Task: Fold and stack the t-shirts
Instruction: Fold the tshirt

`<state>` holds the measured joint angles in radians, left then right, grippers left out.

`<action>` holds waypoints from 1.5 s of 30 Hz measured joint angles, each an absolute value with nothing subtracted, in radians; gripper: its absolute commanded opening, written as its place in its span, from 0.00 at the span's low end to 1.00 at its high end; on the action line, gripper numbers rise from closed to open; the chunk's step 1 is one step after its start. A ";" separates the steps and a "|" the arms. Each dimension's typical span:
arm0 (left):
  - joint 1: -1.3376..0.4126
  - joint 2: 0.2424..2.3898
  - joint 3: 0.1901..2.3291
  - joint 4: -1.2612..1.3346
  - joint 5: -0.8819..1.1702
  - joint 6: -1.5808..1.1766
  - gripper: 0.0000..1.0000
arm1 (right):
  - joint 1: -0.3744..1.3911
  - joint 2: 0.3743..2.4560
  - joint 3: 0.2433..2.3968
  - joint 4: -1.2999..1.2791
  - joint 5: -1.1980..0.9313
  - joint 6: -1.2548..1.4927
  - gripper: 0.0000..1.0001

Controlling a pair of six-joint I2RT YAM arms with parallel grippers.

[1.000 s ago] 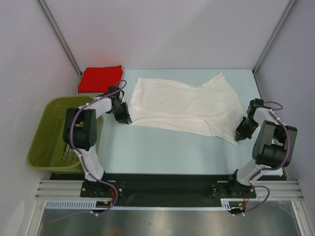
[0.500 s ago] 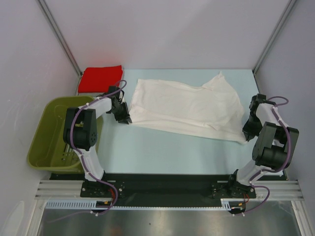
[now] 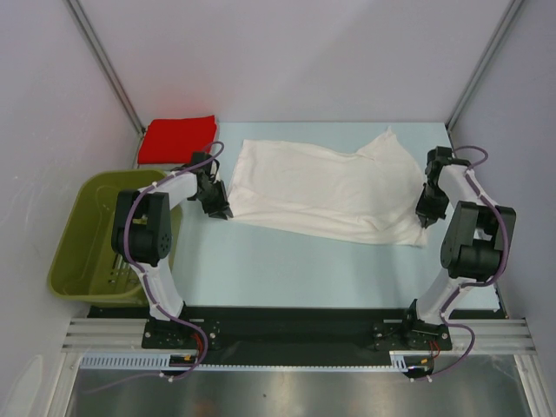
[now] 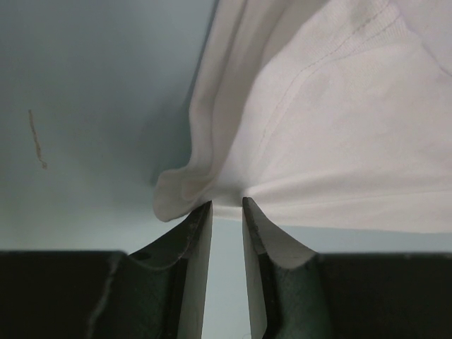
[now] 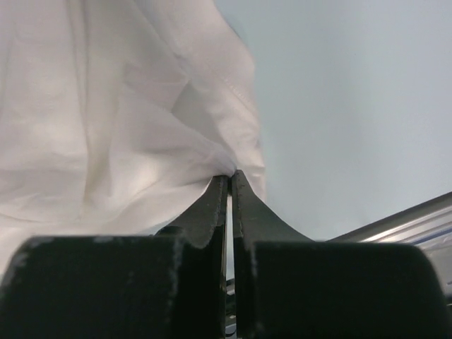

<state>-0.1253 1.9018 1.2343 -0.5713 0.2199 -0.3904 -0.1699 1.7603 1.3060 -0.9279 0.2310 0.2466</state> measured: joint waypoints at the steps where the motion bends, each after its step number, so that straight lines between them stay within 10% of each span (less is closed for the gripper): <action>1: -0.124 1.902 1.234 -0.571 0.220 -0.391 0.30 | -0.177 1.760 1.304 -0.935 0.232 0.250 0.01; 23: -0.124 1.760 1.193 -0.591 0.151 -0.366 0.43 | -0.326 1.634 1.280 -0.945 0.092 0.310 0.78; 31: -0.124 1.754 1.206 -0.592 0.194 -0.364 0.40 | -0.329 1.731 1.332 -0.797 -0.144 0.394 0.69; 39: -0.179 1.735 1.185 -0.510 0.375 -0.366 0.42 | -0.328 1.846 1.304 -0.614 -0.280 0.465 0.40; 45: -0.240 1.708 1.142 -0.474 0.480 -0.364 0.48 | -0.325 1.895 1.302 -0.572 -0.292 0.487 0.43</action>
